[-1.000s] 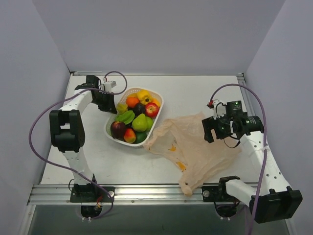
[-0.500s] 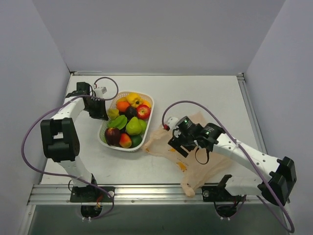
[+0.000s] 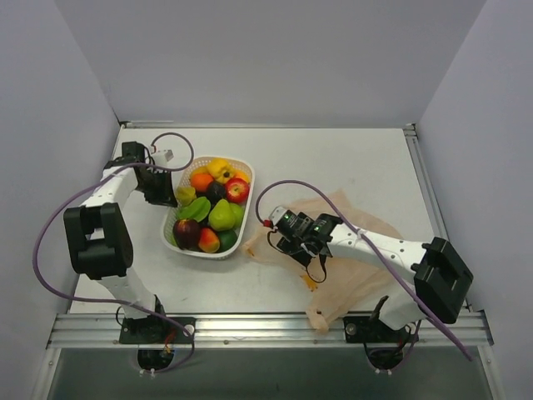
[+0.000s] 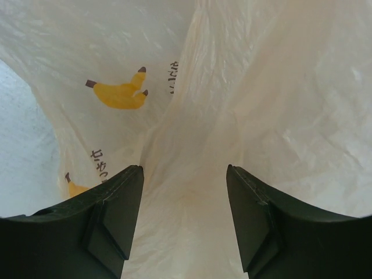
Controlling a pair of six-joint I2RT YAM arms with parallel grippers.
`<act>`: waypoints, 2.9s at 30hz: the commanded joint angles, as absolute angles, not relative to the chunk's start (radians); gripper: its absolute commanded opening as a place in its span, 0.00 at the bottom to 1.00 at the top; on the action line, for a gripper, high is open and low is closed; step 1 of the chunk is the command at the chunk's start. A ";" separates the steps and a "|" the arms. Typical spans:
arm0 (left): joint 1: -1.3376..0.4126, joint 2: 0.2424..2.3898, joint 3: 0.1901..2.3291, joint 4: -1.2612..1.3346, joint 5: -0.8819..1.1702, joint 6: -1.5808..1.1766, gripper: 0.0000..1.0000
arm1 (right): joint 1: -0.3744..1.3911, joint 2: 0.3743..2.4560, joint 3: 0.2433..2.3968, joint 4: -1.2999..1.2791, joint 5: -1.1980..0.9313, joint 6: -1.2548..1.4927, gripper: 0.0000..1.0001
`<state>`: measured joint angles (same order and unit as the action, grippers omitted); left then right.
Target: Place the fake fruits into the plastic bag and tie a complex knot
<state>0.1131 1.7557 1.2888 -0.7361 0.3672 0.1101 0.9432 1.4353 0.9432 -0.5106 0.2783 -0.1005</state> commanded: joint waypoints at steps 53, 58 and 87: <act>0.153 1.299 1.259 -0.526 0.721 0.077 0.81 | 0.913 1.606 1.215 -0.543 0.509 0.044 1.00; 0.156 1.281 1.227 -0.500 0.716 0.067 0.82 | 0.934 1.681 1.190 -0.506 0.619 0.077 1.00; 0.176 1.172 1.184 -0.687 0.833 0.239 0.98 | 0.683 1.491 1.193 -0.523 0.114 -0.132 0.00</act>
